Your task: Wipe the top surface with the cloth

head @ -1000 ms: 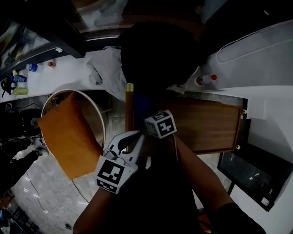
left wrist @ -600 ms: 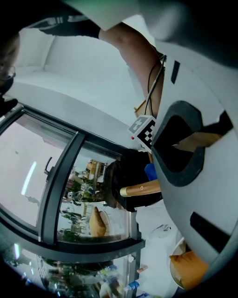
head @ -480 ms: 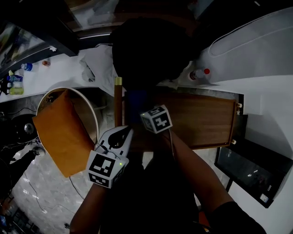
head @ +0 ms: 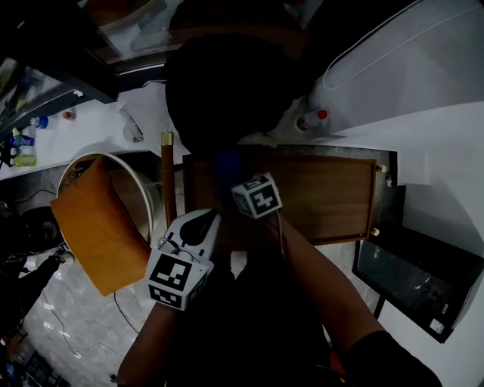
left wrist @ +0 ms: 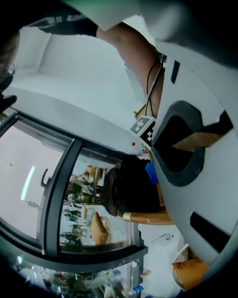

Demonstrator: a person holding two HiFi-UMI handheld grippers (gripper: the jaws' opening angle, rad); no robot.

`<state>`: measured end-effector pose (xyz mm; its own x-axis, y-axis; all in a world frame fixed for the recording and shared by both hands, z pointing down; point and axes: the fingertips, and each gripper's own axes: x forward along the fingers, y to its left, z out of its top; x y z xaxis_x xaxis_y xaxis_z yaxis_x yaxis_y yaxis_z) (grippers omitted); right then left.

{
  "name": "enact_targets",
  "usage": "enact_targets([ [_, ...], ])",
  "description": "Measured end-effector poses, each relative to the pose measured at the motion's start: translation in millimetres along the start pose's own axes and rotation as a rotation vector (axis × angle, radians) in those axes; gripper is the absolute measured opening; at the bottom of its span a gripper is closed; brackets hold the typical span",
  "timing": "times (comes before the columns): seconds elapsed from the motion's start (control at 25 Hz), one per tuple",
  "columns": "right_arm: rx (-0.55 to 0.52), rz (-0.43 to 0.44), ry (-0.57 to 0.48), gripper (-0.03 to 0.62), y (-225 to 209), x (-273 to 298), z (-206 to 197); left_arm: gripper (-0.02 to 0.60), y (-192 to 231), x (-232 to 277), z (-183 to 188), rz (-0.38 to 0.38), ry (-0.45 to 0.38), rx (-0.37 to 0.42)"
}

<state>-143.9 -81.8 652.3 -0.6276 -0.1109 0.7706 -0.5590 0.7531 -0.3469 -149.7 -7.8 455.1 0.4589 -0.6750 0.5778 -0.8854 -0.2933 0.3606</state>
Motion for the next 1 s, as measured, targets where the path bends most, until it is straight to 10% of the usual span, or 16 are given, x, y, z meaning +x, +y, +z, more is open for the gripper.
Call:
enact_targets([
  [1.0,0.02,-0.066,-0.062,0.083,-100.1,-79.6,-42.2,0.005,-88.2,58.1,10.8,-0.083,0.054,0.088],
])
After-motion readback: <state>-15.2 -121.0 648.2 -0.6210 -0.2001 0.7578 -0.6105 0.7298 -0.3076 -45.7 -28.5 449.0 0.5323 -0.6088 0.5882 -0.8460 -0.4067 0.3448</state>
